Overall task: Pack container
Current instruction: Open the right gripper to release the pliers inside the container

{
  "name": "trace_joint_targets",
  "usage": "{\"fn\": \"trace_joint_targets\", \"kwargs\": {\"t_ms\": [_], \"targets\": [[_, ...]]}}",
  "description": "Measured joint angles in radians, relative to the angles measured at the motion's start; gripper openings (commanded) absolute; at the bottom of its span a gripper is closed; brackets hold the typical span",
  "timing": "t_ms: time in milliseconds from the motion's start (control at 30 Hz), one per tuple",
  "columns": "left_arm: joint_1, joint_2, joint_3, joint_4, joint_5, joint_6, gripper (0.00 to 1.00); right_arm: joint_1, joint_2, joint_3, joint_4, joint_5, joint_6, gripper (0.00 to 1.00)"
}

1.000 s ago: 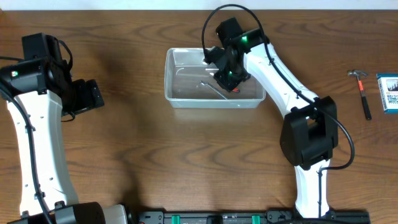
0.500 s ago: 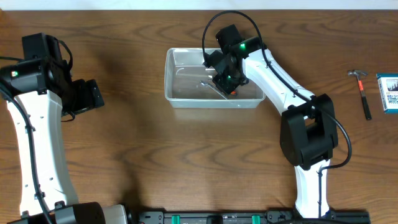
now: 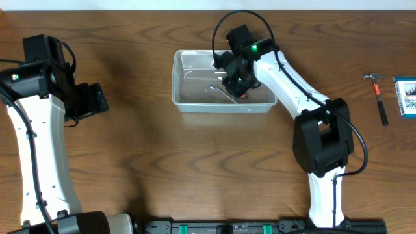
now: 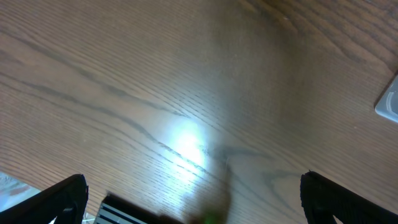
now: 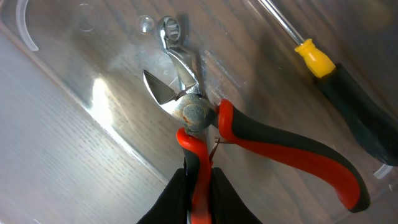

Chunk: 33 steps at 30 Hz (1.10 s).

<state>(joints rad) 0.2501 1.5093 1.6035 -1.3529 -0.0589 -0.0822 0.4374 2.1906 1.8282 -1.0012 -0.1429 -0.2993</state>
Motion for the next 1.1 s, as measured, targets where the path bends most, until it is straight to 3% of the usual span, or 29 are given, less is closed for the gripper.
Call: {"fn": "trace_joint_targets", "kwargs": {"t_ms": [633,1100], "targets": [[0.000,0.000,0.000,-0.003,0.000,0.000,0.98,0.000,0.002,0.000,0.016,0.000,0.003,0.12],[0.000,0.000,0.000,-0.005,0.000,0.000,0.98,-0.011,0.004,0.000,0.019,0.000,0.005,0.24]]}}
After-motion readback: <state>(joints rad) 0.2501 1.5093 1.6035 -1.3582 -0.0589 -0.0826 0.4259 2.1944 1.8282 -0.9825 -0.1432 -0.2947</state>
